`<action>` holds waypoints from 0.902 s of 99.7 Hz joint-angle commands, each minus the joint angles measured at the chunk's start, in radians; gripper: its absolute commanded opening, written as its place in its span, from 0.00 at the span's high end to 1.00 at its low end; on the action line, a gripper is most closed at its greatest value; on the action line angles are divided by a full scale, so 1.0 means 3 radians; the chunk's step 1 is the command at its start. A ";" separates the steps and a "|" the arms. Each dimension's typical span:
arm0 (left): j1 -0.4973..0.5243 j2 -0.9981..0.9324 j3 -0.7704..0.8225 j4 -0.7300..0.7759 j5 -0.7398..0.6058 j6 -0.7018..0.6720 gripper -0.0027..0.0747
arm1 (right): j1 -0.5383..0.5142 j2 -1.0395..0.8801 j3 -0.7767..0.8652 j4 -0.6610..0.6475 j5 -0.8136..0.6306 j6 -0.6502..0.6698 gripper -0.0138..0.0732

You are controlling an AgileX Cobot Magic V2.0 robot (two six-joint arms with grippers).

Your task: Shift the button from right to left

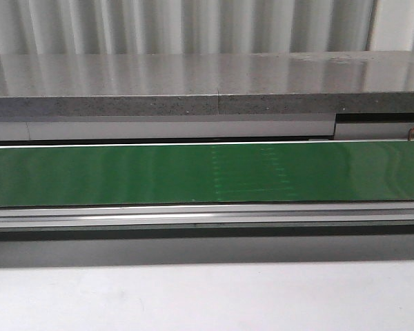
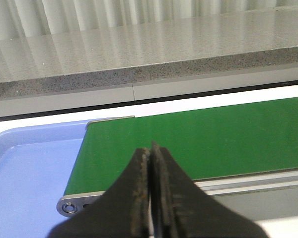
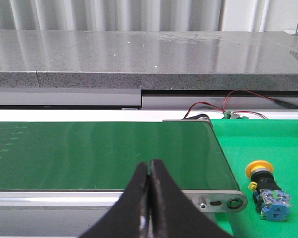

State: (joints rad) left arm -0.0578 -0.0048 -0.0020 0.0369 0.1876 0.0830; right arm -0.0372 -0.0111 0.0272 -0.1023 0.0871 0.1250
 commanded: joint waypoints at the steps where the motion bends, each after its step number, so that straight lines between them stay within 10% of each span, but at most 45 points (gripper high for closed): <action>1: 0.0005 -0.0116 0.0079 -0.0031 -0.0278 -0.0038 0.99 | 0.0003 -0.0048 -0.0054 -0.0031 -0.0251 -0.0004 0.92; 59: 0.0005 -0.0116 0.0079 -0.0031 -0.0278 -0.0038 0.99 | 0.0004 -0.0048 -0.0147 -0.0031 -0.0203 -0.0004 0.92; 90: 0.0005 -0.0116 0.0079 -0.0031 -0.0278 -0.0038 0.99 | 0.0004 0.0471 -0.0988 -0.0092 0.0897 -0.0004 0.92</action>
State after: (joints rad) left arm -0.0578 -0.0048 -0.0020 0.0369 0.1876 0.0830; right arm -0.0372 0.0479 -0.1694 -0.1088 0.3413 0.1250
